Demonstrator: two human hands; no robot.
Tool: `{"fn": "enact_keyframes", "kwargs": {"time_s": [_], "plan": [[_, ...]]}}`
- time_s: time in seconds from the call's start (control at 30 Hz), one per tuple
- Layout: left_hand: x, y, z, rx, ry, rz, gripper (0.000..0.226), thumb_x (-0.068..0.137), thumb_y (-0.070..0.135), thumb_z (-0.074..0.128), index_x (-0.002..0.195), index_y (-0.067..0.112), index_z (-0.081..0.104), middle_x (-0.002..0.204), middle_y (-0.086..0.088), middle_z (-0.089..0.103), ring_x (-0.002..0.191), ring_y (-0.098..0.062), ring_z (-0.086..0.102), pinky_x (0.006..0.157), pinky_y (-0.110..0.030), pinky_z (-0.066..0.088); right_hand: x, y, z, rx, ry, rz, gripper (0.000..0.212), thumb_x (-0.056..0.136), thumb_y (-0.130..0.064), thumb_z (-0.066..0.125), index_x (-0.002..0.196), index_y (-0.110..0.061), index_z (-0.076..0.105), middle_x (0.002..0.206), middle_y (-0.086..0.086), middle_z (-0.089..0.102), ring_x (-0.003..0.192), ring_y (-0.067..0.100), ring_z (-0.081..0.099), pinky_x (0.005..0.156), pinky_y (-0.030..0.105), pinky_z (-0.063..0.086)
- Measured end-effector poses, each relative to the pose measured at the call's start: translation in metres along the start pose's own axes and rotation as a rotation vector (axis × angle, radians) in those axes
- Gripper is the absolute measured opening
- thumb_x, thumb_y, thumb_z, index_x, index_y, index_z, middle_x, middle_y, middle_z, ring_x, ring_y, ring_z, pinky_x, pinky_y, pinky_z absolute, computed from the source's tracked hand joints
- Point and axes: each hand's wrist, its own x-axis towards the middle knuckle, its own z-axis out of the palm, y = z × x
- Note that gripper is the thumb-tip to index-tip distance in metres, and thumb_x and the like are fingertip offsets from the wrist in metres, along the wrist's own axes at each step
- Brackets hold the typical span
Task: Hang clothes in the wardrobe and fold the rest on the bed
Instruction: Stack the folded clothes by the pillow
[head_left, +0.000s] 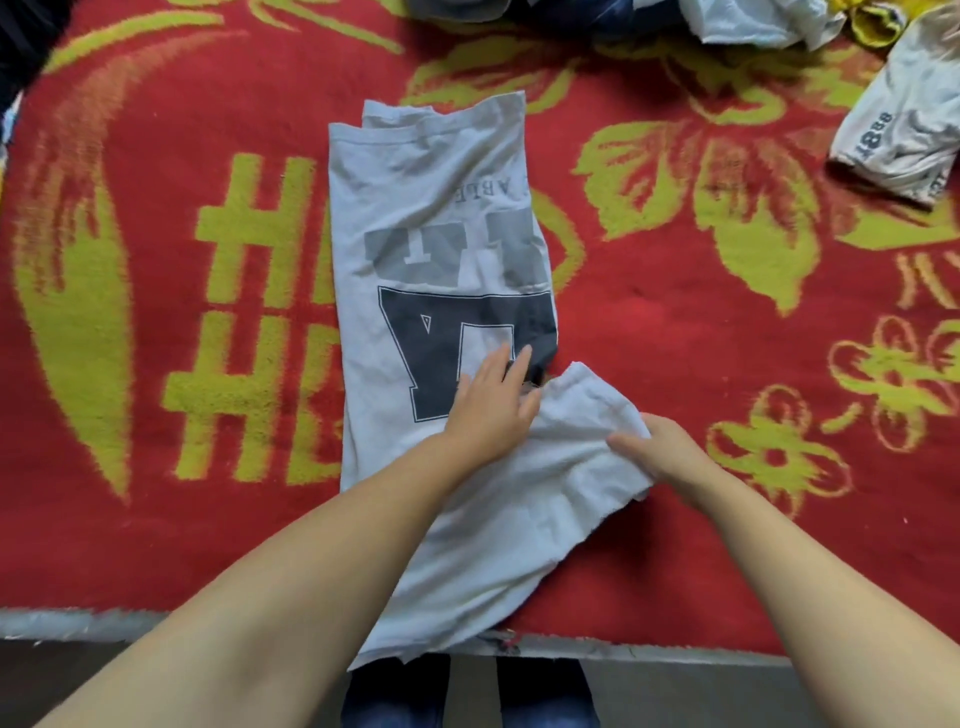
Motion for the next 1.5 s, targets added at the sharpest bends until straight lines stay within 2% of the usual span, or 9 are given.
{"fn": "enact_keyframes", "kwargs": {"time_s": [0.33, 0.47, 0.6, 0.77, 0.87, 0.97, 1.23, 1.37, 1.5], "plan": [[0.0, -0.027, 0.019, 0.337, -0.059, -0.12, 0.077, 0.094, 0.055, 0.034, 0.15, 0.033, -0.015, 0.153, -0.002, -0.034, 0.14, -0.015, -0.032, 0.106, -0.067, -0.01, -0.042, -0.018, -0.002, -0.017, 0.126, -0.262, 0.014, 0.074, -0.009, 0.043, 0.08, -0.009, 0.056, 0.074, -0.005, 0.053, 0.072, 0.013, 0.046, 0.063, 0.022, 0.037], [-0.004, -0.03, -0.008, 0.066, -0.097, -0.068, 0.064, 0.099, 0.028, 0.041, 0.153, 0.03, 0.006, 0.16, 0.0, -0.012, 0.147, -0.014, -0.011, 0.113, -0.06, -0.003, -0.068, -0.06, 0.053, -0.308, -0.08, -0.621, 0.041, 0.076, -0.006, 0.054, 0.117, -0.009, 0.06, 0.108, 0.003, 0.055, 0.098, 0.016, 0.052, 0.084, 0.025, 0.042], [-0.027, -0.056, -0.048, -0.466, 0.19, -0.187, 0.05, 0.099, 0.003, 0.035, 0.147, 0.016, 0.034, 0.153, -0.006, 0.034, 0.14, -0.019, 0.031, 0.109, -0.018, 0.019, -0.09, -0.068, 0.121, -0.724, -0.275, -0.526, 0.057, 0.094, -0.041, 0.051, 0.145, -0.023, 0.031, 0.144, 0.002, 0.034, 0.11, 0.032, 0.056, 0.078, 0.041, 0.047], [-0.083, -0.075, -0.026, 0.293, 0.28, 0.439, 0.048, 0.092, 0.017, 0.041, 0.14, 0.008, 0.046, 0.149, -0.014, 0.038, 0.138, -0.033, 0.035, 0.111, -0.053, 0.026, -0.094, -0.045, 0.126, -0.795, 0.045, -0.726, 0.04, 0.083, -0.027, 0.068, 0.118, -0.009, 0.063, 0.114, 0.009, 0.063, 0.099, 0.032, 0.065, 0.069, 0.035, 0.054], [-0.088, -0.063, 0.011, 0.646, -0.081, 0.657, 0.047, 0.1, 0.032, 0.035, 0.146, 0.023, 0.038, 0.154, -0.002, 0.032, 0.144, -0.021, 0.024, 0.112, -0.057, 0.014, -0.088, -0.009, 0.124, -1.095, -0.316, -0.701, 0.069, 0.09, -0.033, 0.055, 0.148, -0.01, 0.028, 0.155, 0.021, 0.022, 0.144, 0.039, 0.017, 0.116, 0.051, 0.014], [-0.064, -0.066, 0.015, 0.767, -0.224, 0.446, 0.05, 0.104, 0.029, 0.016, 0.153, 0.028, 0.006, 0.161, 0.008, -0.001, 0.147, -0.011, -0.004, 0.111, -0.058, -0.013, -0.08, 0.016, 0.117, -1.237, -0.552, -0.734, 0.076, 0.094, -0.026, 0.047, 0.154, -0.023, 0.0, 0.159, 0.013, -0.012, 0.147, 0.034, -0.01, 0.117, 0.049, -0.007], [-0.142, -0.143, 0.005, 0.849, -0.444, 0.742, 0.07, 0.09, 0.006, 0.015, 0.152, 0.028, -0.01, 0.153, -0.002, -0.027, 0.143, -0.026, -0.022, 0.115, -0.054, -0.011, -0.081, 0.019, 0.114, -1.481, -0.382, -0.875, 0.07, 0.057, -0.027, 0.085, 0.124, -0.031, 0.065, 0.134, 0.005, 0.058, 0.119, 0.025, 0.059, 0.089, 0.051, 0.052], [-0.158, -0.174, 0.004, 0.853, -0.612, 0.67, 0.089, 0.09, -0.002, 0.038, 0.148, 0.032, -0.021, 0.149, 0.001, -0.04, 0.137, -0.02, -0.038, 0.111, -0.051, -0.021, -0.076, 0.025, 0.12, -1.471, -0.28, -0.943, 0.05, 0.079, -0.02, 0.044, 0.122, -0.031, 0.066, 0.133, 0.005, 0.059, 0.119, 0.026, 0.059, 0.09, 0.054, 0.051], [-0.159, -0.174, 0.007, 0.882, -0.294, 0.861, 0.071, 0.086, 0.005, 0.033, 0.151, 0.033, 0.023, 0.159, -0.004, 0.013, 0.146, -0.021, 0.013, 0.116, -0.052, 0.014, -0.078, 0.018, 0.119, -1.443, -0.286, -0.925, 0.043, 0.078, -0.023, 0.055, 0.118, -0.031, 0.069, 0.131, 0.004, 0.061, 0.117, 0.025, 0.061, 0.089, 0.053, 0.052]]}}
